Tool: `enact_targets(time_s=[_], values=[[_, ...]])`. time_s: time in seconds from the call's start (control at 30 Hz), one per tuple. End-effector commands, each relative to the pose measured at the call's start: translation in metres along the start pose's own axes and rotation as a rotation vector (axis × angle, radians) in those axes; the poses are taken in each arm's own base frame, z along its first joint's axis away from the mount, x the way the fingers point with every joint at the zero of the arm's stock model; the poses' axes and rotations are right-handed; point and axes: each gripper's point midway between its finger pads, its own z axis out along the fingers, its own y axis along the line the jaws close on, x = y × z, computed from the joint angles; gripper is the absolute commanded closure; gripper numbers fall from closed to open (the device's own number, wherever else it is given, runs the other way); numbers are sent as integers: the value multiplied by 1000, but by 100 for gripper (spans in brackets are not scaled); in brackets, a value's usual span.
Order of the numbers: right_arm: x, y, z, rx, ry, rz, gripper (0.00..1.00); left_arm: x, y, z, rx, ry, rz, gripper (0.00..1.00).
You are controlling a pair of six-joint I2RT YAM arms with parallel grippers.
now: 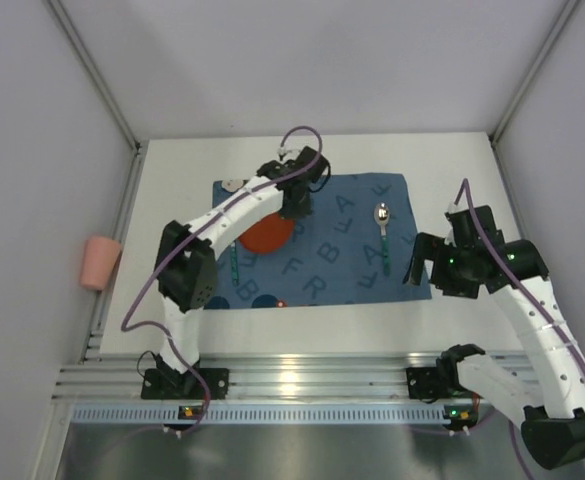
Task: Set the dinner table for one person
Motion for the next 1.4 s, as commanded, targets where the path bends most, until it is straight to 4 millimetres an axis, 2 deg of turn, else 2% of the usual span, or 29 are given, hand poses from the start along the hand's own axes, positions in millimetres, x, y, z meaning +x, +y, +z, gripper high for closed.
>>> enact_targets(time_s=[0.0,0.17,0.3,0.37,0.4,0.5,0.53,0.63,0.77,0.8,0.87,0.9,0.93,0.97,1.0,1.03,1.1,1.13,1.2,1.23,1.27,1.3,1.33,1.37], values=[[6,-4,-13,13,-15,3,0,29,-34,26,33,90,16,100],[14,-16,-14,54,-12,-5,0,51,-71,42,112,139,2,100],[18,-20,-13,67,-10,-11,0,66,-112,47,219,143,12,100],[21,-22,-11,73,1,-9,0,80,-134,41,279,174,35,100],[22,-22,-10,74,4,-10,0,82,-146,41,301,173,44,100],[21,-22,-6,79,9,-8,0,92,-166,37,326,183,88,100],[22,-23,-4,82,15,-8,0,97,-167,39,329,201,93,100],[21,-22,0,82,24,-9,0,98,-162,43,295,210,100,67],[20,-21,5,80,32,-7,0,93,-141,43,218,183,113,34],[18,-19,6,73,30,-8,0,90,-133,44,189,170,111,18],[17,-18,8,73,35,-9,0,72,-120,35,168,145,97,14],[15,-17,8,72,34,-9,0,65,-108,30,139,137,94,14],[14,-16,9,72,36,-12,0,41,-94,11,122,75,69,11],[13,-16,9,72,36,-15,0,22,-75,10,99,49,31,11],[11,-15,9,71,32,-15,0,14,-57,7,80,36,13,10],[10,-15,10,69,31,-17,0,-16,-23,-5,49,-18,-61,10],[6,-10,12,53,31,-26,0,-25,29,-3,-44,-19,-113,10],[4,-8,12,44,34,-32,0,-44,75,-3,-140,-54,-173,10],[0,4,16,-11,44,-42,0,-51,125,2,-283,-55,-170,10],[-2,8,17,-27,49,-42,0,-51,175,8,-448,-31,-162,9],[-5,13,18,-48,52,-44,0,-62,195,5,-526,-45,-154,9],[-8,16,21,-51,62,-43,0,-64,216,7,-610,-32,-126,9],[-10,19,22,-57,68,-40,0,-65,247,6,-710,-5,-115,9],[-11,23,24,-69,76,-38,0,-74,266,13,-813,-13,-90,8]])
